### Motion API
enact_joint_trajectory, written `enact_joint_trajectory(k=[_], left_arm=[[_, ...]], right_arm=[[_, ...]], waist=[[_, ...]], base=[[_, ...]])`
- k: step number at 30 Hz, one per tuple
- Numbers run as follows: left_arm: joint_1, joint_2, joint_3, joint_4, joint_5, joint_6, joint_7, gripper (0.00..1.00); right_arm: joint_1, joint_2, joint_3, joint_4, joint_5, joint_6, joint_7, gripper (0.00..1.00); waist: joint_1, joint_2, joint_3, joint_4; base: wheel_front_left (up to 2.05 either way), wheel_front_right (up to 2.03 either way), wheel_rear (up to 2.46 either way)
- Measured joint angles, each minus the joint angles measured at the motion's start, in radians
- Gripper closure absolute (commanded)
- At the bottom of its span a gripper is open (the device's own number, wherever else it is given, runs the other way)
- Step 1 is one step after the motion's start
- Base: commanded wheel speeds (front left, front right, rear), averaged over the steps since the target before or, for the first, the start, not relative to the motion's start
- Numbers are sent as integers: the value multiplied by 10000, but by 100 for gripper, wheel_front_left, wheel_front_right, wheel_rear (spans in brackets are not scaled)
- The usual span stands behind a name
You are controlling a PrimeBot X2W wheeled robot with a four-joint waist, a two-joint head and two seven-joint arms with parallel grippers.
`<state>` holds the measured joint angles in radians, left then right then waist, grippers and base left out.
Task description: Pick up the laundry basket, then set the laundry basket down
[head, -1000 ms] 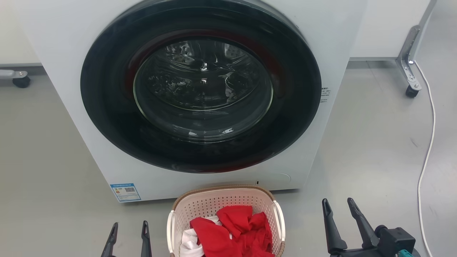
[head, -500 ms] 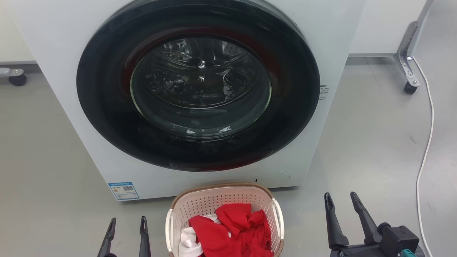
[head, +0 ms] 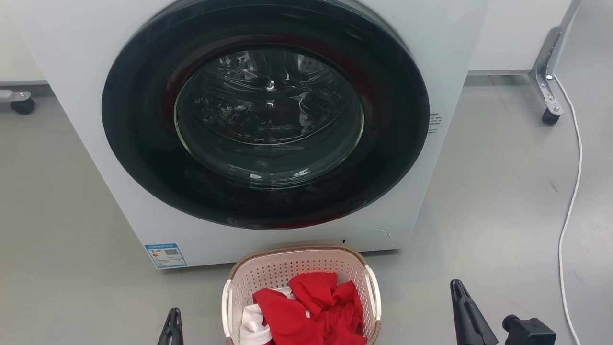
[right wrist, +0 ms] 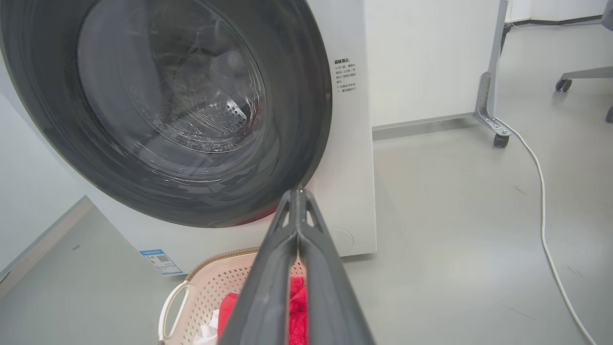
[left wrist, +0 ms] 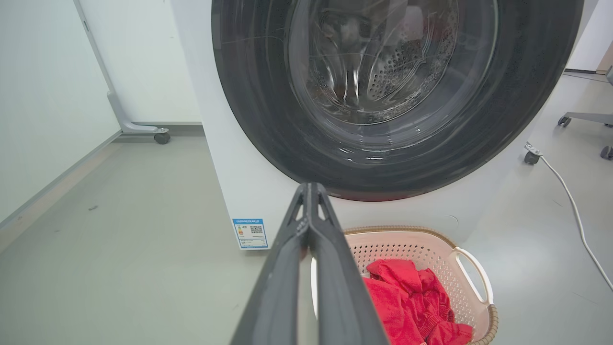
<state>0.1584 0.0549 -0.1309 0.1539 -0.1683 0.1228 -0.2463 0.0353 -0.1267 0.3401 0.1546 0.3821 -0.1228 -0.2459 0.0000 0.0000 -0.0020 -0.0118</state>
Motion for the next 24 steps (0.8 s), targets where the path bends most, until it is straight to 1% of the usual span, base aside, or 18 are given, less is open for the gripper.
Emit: enact_joint_trajectory(k=[6, 10, 15, 24], left_arm=[[-32, -4, 125, 88, -508, -107, 169, 100], [-72, -6, 226, 157, -1104, -274, 334, 100], [-147, -10, 332, 244, -2107, -378, 529, 100], [-343, -12, 560, 370, -3455, -619, 915, 100]], right_arm=[[-24, 48, -297, 50, 639, 134, 190, 100], [-55, 98, -491, 100, 1218, 224, 385, 100], [-71, 127, -742, 155, 1866, 357, 589, 100], [-221, 203, -1200, 295, 3005, 585, 957, 100]], waist=[[0, 0, 5, 7], [0, 0, 7, 12], [0, 0, 8, 19], [0, 0, 11, 32]], base=[[0, 0, 0], [0, 0, 0], [0, 0, 0], [0, 0, 0]])
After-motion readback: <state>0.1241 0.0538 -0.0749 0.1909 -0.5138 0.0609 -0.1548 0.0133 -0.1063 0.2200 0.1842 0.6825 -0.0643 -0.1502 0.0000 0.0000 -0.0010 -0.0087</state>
